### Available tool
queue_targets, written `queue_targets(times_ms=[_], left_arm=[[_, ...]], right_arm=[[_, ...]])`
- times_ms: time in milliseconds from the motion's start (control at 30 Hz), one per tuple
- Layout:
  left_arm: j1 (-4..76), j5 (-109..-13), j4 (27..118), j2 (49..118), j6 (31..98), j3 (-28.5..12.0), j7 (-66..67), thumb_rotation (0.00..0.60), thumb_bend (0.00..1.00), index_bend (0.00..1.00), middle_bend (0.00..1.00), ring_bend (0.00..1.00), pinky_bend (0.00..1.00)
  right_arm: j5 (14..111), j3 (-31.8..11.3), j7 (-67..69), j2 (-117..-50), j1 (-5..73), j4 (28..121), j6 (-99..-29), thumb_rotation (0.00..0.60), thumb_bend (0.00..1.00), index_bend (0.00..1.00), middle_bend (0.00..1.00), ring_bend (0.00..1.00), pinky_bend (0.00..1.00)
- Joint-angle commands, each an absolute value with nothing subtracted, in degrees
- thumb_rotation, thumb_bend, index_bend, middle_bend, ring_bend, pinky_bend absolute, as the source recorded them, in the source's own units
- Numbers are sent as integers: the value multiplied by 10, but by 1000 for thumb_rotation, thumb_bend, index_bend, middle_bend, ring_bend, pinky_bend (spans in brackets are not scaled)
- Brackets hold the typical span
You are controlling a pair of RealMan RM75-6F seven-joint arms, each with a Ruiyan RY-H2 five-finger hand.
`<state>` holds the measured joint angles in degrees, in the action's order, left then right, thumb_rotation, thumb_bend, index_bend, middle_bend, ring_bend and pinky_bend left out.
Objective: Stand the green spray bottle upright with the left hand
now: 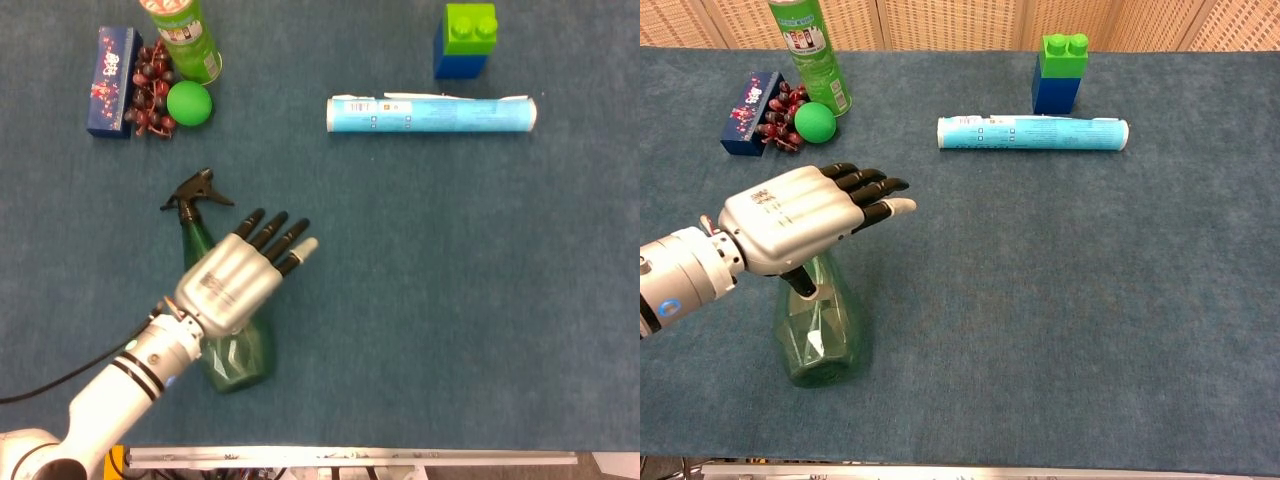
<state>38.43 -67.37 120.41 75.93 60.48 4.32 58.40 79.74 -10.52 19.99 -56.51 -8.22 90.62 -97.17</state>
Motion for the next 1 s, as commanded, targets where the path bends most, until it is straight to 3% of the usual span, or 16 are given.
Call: queue_targets(times_ms=[33,500,1000], left_arm=[[392,-669,1211,769,603,42,597,600,25,0,0,0,103],[398,-657,1204,808,614,72,637,600,25,0,0,0,70],[369,-681,1208,777,649,129,644,600,25,0,0,0,67]], right_arm=[[797,-105,200,-565,-82,906,-972,600,96,485,338,255,359],[792,-108,213,-563,-84,902,-970,600,96,484,338,255,359],[788,-110,216,-563,-84,900,-968,600,96,485,338,255,359]])
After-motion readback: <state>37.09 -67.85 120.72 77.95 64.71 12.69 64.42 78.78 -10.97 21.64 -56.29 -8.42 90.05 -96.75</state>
